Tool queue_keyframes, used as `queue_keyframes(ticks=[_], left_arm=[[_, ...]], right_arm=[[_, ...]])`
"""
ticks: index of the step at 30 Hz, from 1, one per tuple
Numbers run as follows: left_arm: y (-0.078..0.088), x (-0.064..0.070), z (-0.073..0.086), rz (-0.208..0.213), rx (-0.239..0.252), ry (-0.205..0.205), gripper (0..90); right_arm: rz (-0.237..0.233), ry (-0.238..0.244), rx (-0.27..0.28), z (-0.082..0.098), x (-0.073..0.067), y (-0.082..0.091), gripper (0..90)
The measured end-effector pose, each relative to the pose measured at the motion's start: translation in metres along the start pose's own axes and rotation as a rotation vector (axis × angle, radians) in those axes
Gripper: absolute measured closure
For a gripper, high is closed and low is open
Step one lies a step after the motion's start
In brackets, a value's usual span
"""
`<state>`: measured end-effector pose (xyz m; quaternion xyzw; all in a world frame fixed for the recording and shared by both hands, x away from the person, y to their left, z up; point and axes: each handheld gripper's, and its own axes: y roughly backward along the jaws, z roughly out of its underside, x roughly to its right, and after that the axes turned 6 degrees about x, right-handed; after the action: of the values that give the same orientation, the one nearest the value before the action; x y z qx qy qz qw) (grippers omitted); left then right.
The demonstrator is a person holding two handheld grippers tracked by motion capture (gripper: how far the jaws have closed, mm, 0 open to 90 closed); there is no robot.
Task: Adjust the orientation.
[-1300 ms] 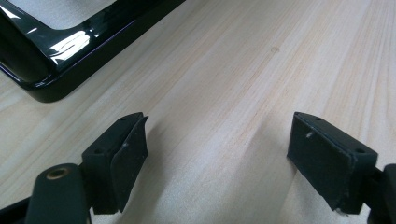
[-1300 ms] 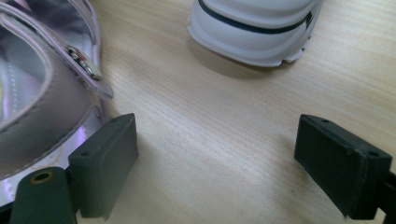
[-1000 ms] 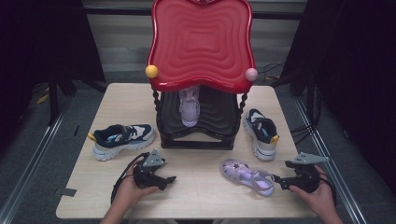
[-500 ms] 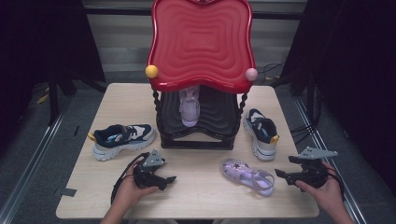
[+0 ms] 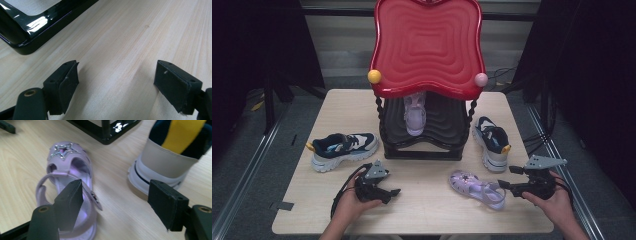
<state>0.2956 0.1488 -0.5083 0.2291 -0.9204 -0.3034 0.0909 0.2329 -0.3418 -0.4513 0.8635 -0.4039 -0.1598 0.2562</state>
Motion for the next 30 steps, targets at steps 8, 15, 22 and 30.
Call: queue_keyframes(ticks=[8, 15, 22, 30], left_arm=[[0.000, 0.000, 0.000, 0.000, 0.000, 0.000, 18.8], [0.000, 0.000, 0.000, 0.000, 0.000, 0.000, 18.8], [0.000, 0.000, 0.000, 0.000, -0.001, 0.000, 18.8], [0.000, 0.000, 0.000, 0.000, 0.000, 0.000, 18.8]], right_arm=[[-0.058, 0.022, 0.004, -0.005, -0.006, -0.001, 31.9], [-0.081, 0.040, 0.005, -0.007, -0.011, -0.005, 32.0], [-0.115, 0.060, -0.009, -0.007, -0.018, -0.010, 35.5], [-0.141, 0.071, -0.021, -0.006, -0.022, -0.014, 42.1]])
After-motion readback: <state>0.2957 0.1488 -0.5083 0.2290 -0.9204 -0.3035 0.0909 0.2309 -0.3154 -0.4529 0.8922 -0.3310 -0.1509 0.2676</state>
